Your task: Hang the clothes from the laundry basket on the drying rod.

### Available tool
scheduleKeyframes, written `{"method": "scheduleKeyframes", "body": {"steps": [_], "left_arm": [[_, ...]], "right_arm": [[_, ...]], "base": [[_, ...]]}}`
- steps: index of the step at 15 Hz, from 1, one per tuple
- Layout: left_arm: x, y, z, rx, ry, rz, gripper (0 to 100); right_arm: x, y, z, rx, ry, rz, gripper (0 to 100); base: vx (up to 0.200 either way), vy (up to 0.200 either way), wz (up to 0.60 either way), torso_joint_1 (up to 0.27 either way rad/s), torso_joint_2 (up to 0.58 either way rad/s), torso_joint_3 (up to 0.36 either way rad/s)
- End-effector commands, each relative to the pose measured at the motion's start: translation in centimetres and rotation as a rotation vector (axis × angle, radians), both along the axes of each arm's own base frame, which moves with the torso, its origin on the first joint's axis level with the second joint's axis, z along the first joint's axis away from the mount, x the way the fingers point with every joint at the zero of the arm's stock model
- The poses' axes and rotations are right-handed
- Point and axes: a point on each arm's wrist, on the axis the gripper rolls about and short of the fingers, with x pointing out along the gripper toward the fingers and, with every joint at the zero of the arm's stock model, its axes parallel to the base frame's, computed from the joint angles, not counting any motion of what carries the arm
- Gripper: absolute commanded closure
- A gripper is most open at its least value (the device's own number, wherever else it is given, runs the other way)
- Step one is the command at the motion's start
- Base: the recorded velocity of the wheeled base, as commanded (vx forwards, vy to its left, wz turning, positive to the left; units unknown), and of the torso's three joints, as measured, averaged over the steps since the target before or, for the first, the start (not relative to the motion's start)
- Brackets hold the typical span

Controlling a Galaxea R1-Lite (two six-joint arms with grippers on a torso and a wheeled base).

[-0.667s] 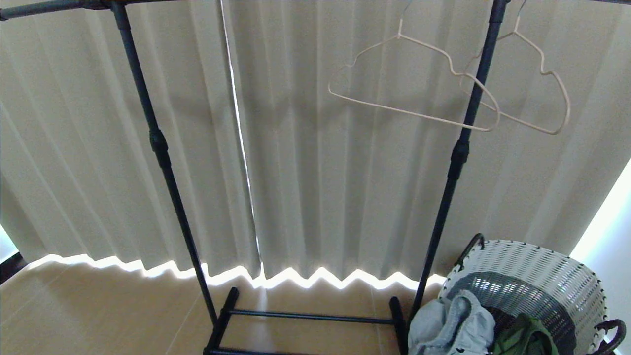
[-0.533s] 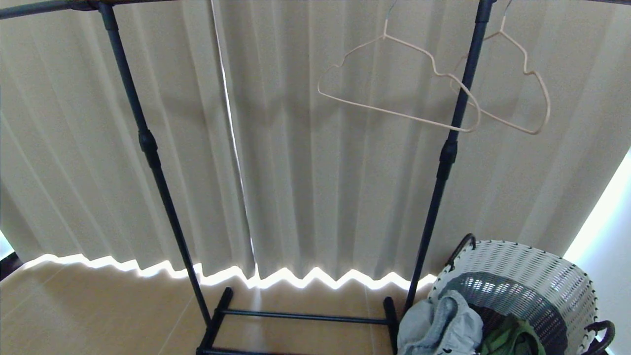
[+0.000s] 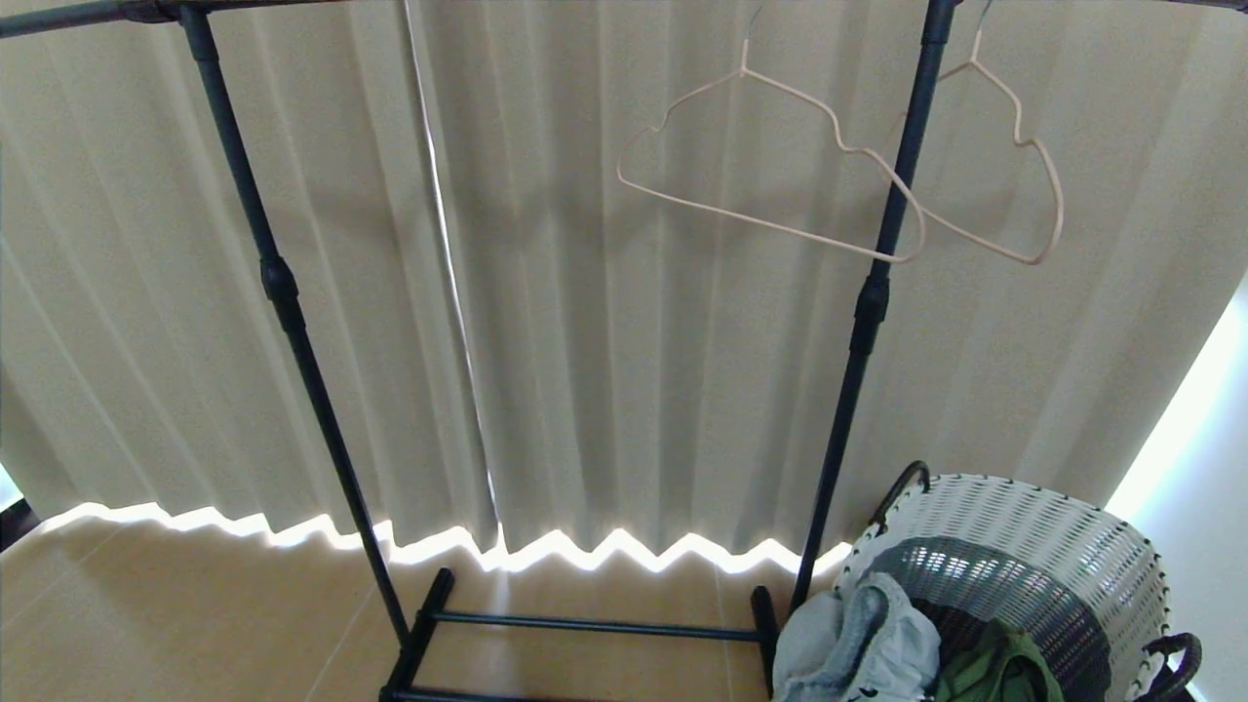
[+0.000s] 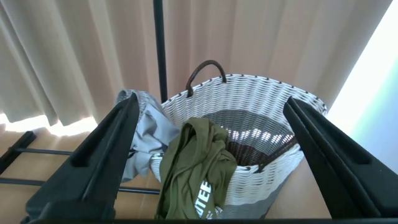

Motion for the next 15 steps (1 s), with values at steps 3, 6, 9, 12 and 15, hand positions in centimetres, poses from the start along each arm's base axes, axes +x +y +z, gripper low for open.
{"method": "scheduleKeyframes", "body": {"steps": [3,6,9,12,15], "left_arm": [[0.00,-0.01,0.04,-0.001,0.001,-0.003,0],[0.00,-0.01,0.04,-0.001,0.001,-0.004,0],[0.01,-0.01,-0.01,0.001,0.003,-0.004,0],[0.01,-0.01,0.01,0.002,0.001,-0.004,0],[0.00,-0.01,-0.01,-0.002,0.001,-0.004,0]], "right_arm": [[0.01,0.00,-0.03,-0.002,0.001,0.000,0],[0.01,0.00,-0.03,-0.002,0.001,0.000,0],[0.01,0.00,-0.03,-0.001,0.001,-0.001,0],[0.01,-0.04,-0.01,0.002,-0.001,-0.017,0],[-0.02,-0.05,0.01,-0.024,0.003,-0.019,0]], "base": [[0.000,0.000,0.00,0.000,0.00,0.000],[0.200,0.000,0.00,-0.001,0.00,0.002],[0.200,0.000,0.00,0.001,0.00,0.002],[0.133,0.000,0.00,0.002,0.00,0.005],[0.000,0.000,0.00,0.000,0.00,0.000]]}}
